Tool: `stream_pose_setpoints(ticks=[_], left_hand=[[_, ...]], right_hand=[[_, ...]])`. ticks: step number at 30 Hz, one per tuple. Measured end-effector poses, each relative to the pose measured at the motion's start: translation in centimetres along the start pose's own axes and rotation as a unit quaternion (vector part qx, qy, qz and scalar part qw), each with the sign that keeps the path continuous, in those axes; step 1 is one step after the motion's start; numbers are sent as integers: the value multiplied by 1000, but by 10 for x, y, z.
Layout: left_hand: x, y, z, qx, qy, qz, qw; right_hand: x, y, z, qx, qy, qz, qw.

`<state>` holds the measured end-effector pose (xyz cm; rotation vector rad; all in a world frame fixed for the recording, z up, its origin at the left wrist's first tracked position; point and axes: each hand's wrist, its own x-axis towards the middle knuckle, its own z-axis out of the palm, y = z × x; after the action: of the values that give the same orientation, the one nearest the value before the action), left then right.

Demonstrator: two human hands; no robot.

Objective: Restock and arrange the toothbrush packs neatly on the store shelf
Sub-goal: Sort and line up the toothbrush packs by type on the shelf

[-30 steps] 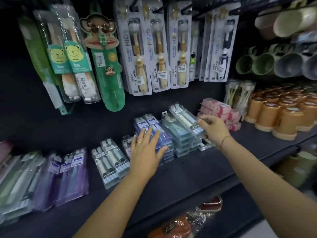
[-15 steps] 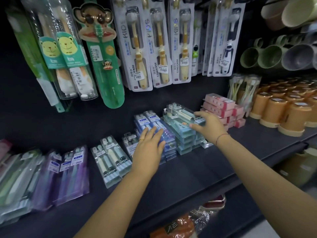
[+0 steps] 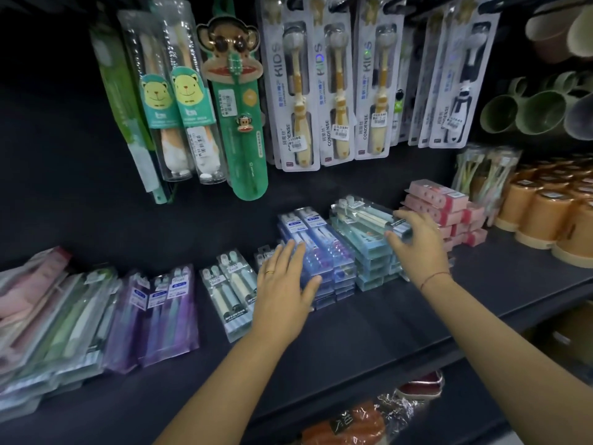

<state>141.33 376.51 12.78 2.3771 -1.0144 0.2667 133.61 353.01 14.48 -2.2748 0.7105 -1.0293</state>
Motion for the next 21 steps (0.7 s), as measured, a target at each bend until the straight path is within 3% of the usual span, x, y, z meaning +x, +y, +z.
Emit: stream_pose_setpoints(ticks=[5,8,10,12,17,21], left_hand=[[-45,-55,-19,45,25,-54,997],[-74,-95,-24,107,-8,-86,990],[-84,-105,-26,156,-51,-90,982],[-86,-105,-23,197,-41,-77,977],[-83,-102,-15,235,-37,-55,970],[-91,-111,-13,244,-35,-48,968]], right_hand=[[-52,-60,-3,71,40,-99,992],[-89,-97,12,142,18,-134,981],[-110,-117,30,172,-5,-125,977],[-126,-129,52,179,-19,-96,979],[-154,-131,96,106,-8,-19,994],[-160,-121,109,89,-96,-13,991]])
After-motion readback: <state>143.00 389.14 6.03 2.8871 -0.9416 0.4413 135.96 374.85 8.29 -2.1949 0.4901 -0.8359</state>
